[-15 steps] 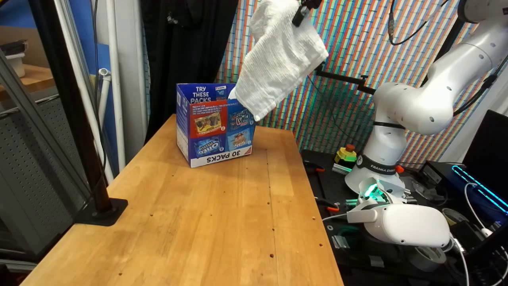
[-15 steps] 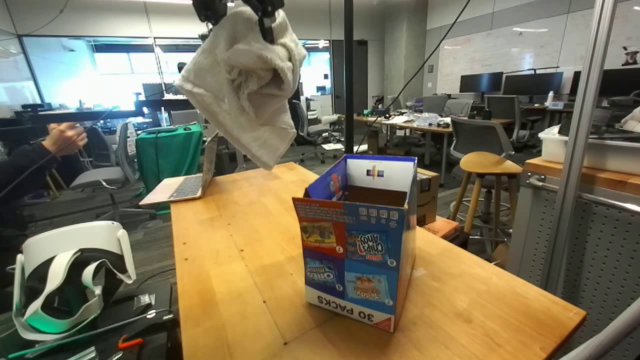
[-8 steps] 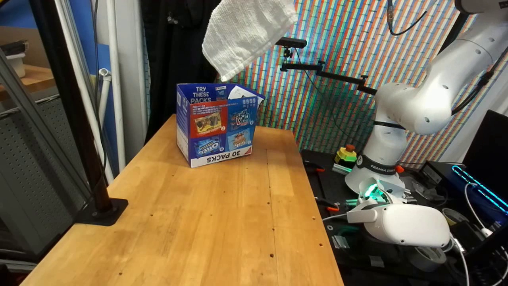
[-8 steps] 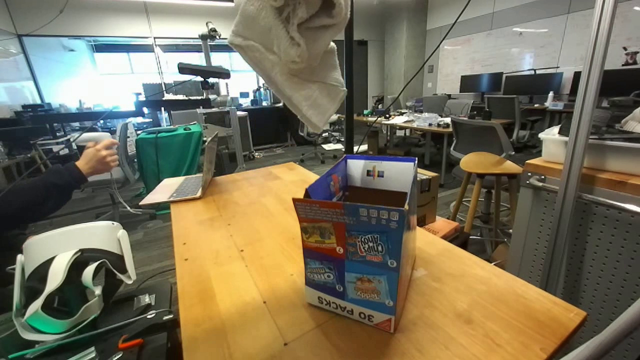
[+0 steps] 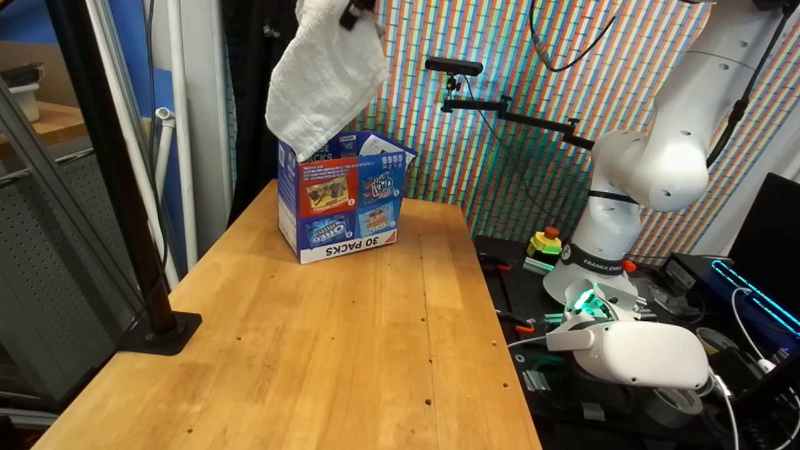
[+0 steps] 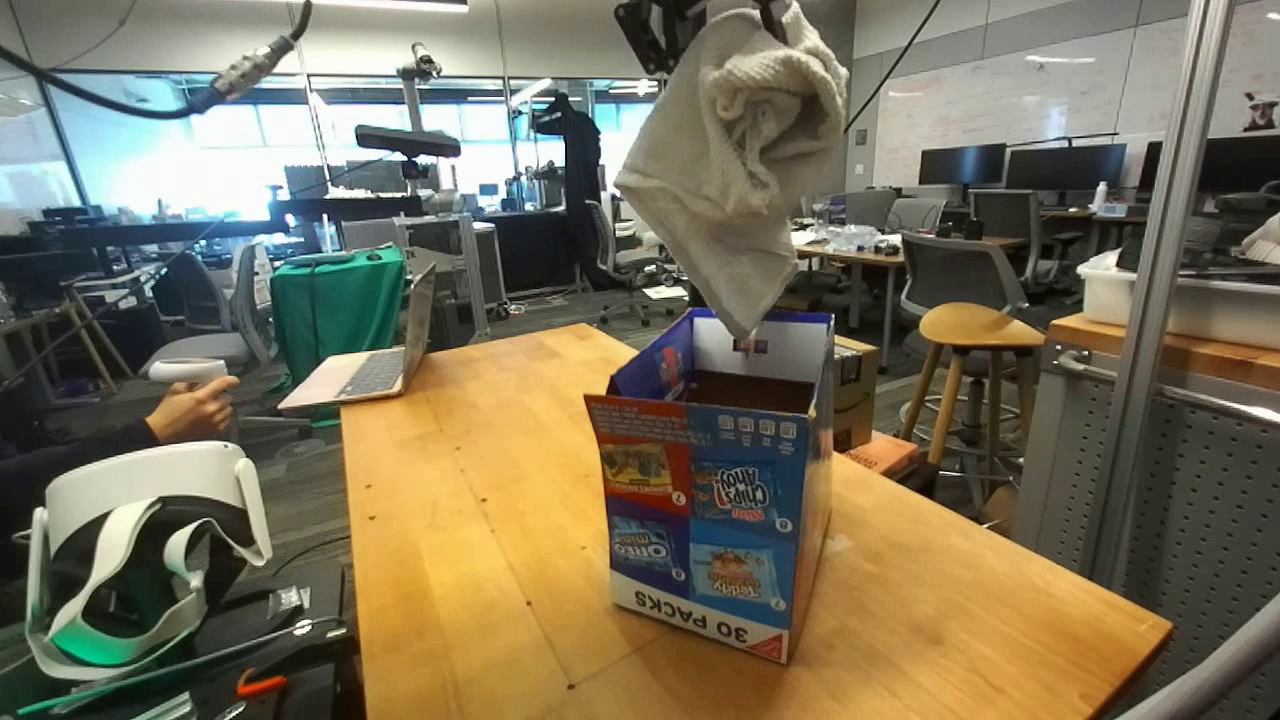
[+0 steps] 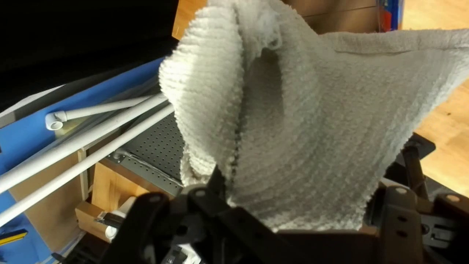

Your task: Put the green object on the towel, then fold the towel and put it in the box

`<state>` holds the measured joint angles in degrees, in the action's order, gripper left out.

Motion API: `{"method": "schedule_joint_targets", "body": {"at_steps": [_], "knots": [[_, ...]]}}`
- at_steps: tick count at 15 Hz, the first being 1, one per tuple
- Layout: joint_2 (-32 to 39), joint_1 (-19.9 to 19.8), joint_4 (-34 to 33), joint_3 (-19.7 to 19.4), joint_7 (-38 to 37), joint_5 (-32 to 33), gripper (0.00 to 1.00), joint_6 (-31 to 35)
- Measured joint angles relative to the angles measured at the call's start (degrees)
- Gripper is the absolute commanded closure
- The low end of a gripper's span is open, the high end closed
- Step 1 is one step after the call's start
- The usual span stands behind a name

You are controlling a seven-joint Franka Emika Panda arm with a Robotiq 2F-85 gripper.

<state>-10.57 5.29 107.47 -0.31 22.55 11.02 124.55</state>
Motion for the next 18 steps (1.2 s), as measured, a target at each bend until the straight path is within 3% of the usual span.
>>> {"method": "schedule_joint_targets", "body": {"at_steps": [6,18], "knots": [[7.1,0.0,2.3,1.2,-0.1,2.2,0.47,2.1],[7.3,-5.6,21.1,-2.1,0.9,2.2,0.47,10.2]]}}
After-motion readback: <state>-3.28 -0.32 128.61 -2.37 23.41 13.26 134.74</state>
